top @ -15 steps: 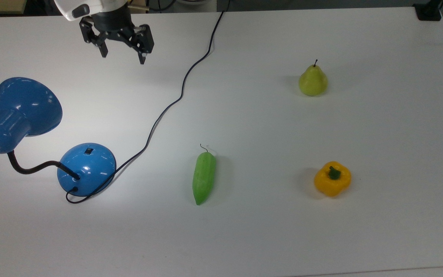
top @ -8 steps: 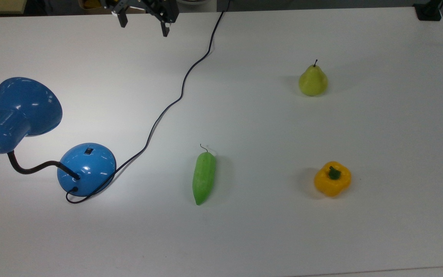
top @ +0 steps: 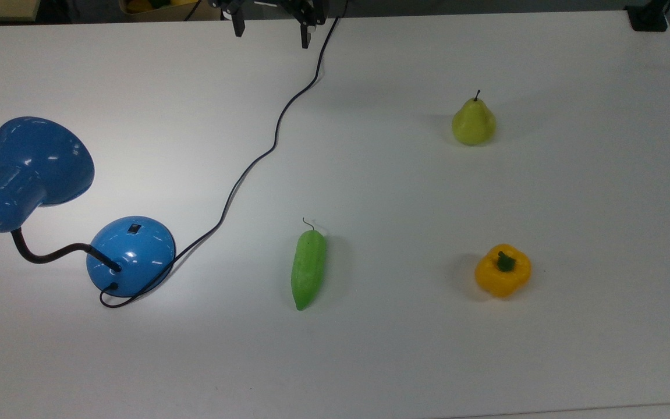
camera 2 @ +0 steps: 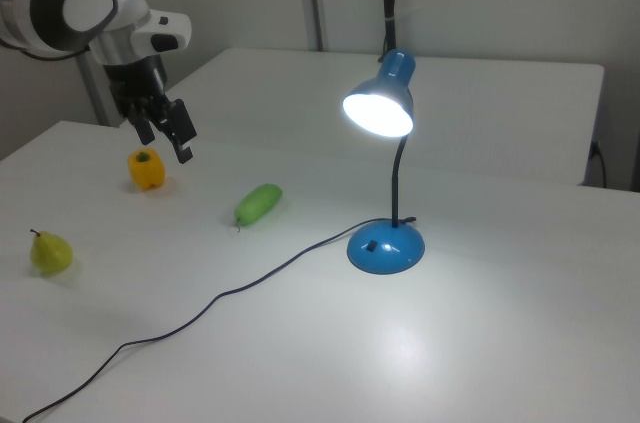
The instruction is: Turn on desk lamp
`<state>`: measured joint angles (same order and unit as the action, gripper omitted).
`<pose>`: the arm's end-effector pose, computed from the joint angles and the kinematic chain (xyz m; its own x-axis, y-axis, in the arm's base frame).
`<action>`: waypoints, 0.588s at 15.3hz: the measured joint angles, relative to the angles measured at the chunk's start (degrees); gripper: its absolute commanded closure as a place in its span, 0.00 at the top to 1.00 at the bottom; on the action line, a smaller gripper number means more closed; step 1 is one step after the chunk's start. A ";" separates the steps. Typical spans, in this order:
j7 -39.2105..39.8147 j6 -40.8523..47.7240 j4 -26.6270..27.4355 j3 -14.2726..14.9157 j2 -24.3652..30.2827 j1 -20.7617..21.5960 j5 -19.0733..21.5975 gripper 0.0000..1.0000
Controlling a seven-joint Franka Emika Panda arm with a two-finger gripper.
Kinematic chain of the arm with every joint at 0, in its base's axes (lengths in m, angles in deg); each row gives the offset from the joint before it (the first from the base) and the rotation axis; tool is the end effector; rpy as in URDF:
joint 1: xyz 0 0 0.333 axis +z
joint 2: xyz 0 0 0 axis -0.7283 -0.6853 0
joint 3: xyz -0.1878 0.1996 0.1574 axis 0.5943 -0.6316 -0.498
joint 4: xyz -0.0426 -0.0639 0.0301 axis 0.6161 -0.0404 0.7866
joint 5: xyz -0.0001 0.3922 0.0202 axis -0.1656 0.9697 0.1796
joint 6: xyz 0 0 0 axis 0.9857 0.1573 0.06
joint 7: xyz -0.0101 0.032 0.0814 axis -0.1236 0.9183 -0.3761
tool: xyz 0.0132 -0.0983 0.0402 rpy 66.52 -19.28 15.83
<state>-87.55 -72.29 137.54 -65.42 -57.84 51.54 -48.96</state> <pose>0.5587 0.0510 0.5810 0.9799 -0.1700 0.1049 -0.1668 -0.9852 -0.0387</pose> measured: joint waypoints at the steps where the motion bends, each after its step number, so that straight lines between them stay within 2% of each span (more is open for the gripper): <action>1: 0.99 -0.37 0.00 -0.01 -0.12 -0.01 0.00 1.00; 9: 17.29 -2.63 0.04 0.53 -1.48 -0.27 0.00 1.00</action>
<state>-70.25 -74.92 137.58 -64.89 -59.31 51.27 -48.96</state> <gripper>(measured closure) 0.000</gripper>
